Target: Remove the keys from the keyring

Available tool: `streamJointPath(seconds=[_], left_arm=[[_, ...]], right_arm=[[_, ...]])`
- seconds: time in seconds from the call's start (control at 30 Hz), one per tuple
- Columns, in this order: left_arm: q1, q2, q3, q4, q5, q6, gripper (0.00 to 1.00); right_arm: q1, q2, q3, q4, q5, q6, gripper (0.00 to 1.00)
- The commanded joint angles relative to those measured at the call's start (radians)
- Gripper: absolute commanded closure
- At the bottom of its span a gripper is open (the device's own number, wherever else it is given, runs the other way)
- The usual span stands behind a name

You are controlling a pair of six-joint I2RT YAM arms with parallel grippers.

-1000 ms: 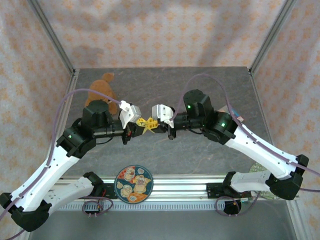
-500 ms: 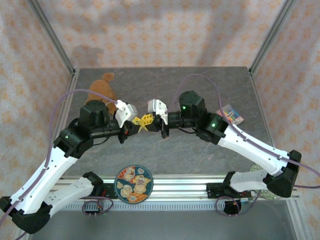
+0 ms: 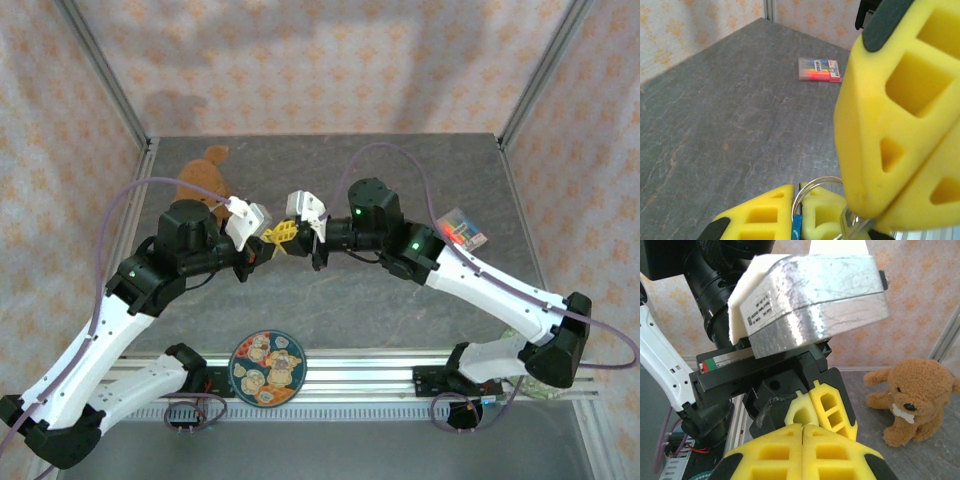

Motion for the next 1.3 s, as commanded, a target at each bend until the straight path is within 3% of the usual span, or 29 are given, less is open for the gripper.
streamJointPath(seconds=[0.0, 0.2, 0.8, 1.0, 1.17, 1.27], left_arm=[[-0.020, 0.063, 0.038, 0.352, 0.051, -0.020, 1.00], [-0.020, 0.059, 0.041, 0.367, 0.057, -0.034, 1.00], [-0.020, -0.020, -0.018, 0.398, -0.010, -0.069, 1.00], [-0.020, -0.095, -0.118, 0.448, -0.090, -0.100, 0.69], [-0.019, -0.139, -0.167, 0.456, -0.124, -0.122, 0.44], [-0.020, -0.171, -0.188, 0.456, -0.147, -0.123, 0.36]], right_arm=[[0.199, 0.083, -0.020, 0.045, -0.311, 0.015, 1.00], [0.234, 0.083, -0.130, 0.282, -0.141, 0.099, 1.00], [0.250, 0.099, -0.162, 0.327, 0.096, 0.129, 1.00], [0.144, 0.023, -0.202, 0.478, 0.194, 0.290, 1.00], [0.098, -0.030, -0.206, 0.486, 0.215, 0.302, 1.00], [0.077, -0.051, -0.209, 0.491, 0.208, 0.324, 1.00]])
